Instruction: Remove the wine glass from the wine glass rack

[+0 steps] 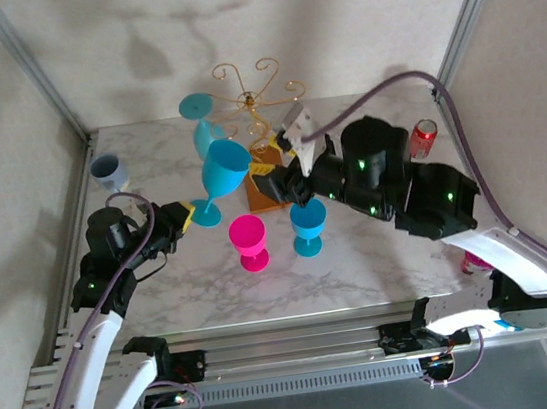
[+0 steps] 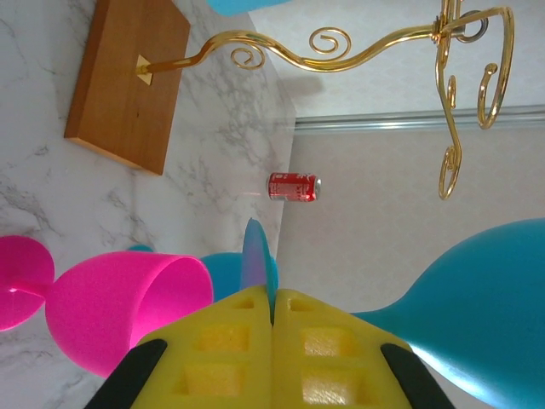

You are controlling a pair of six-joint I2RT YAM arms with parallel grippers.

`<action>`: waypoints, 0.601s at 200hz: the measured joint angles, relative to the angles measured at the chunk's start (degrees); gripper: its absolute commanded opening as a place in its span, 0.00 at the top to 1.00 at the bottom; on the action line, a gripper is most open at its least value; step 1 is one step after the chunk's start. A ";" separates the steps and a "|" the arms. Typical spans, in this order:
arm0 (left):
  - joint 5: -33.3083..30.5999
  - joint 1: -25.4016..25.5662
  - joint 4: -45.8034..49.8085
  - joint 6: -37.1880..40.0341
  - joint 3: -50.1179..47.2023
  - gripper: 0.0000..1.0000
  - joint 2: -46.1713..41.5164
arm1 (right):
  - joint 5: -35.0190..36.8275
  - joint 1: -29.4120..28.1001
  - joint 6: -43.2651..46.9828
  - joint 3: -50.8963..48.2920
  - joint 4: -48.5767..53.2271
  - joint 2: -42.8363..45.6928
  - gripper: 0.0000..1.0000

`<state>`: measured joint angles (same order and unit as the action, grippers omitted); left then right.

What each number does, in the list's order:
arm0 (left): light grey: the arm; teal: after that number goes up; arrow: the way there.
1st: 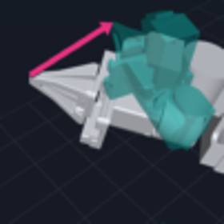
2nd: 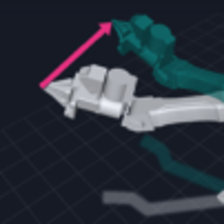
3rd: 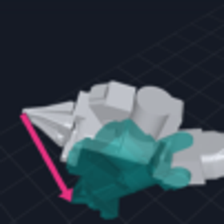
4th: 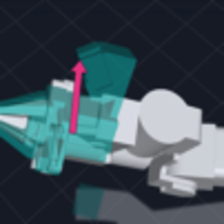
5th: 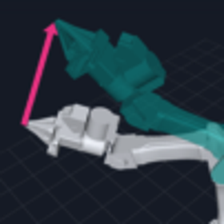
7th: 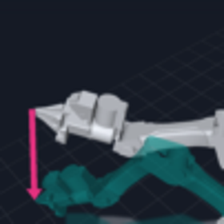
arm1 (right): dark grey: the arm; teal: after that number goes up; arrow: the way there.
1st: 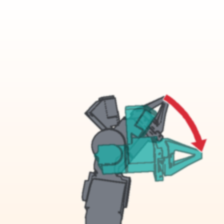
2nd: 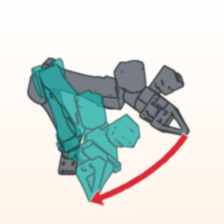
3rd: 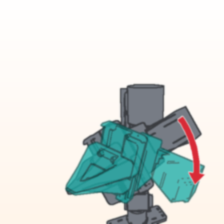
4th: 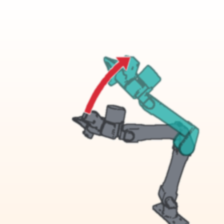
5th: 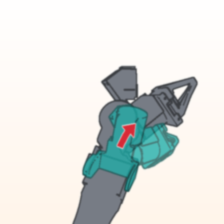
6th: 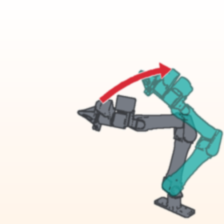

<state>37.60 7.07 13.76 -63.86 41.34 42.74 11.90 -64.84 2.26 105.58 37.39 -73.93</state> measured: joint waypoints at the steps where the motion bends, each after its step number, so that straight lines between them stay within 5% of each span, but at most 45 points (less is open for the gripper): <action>1: 0.02 0.00 0.00 0.11 0.00 1.00 0.00 | -0.57 0.37 -0.35 0.33 0.33 -0.20 0.45; 57: -0.02 0.00 0.33 1.79 0.00 1.00 0.02 | -20.63 8.55 -7.91 4.13 8.39 -8.57 0.37; 120: -0.15 0.00 1.49 2.54 0.02 1.00 0.00 | -29.81 12.72 -10.88 5.09 9.60 -13.31 0.39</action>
<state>37.45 7.07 15.25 -61.32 41.36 42.74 -17.91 -52.12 -8.62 110.67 46.98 -87.24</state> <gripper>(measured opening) 0.039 0.619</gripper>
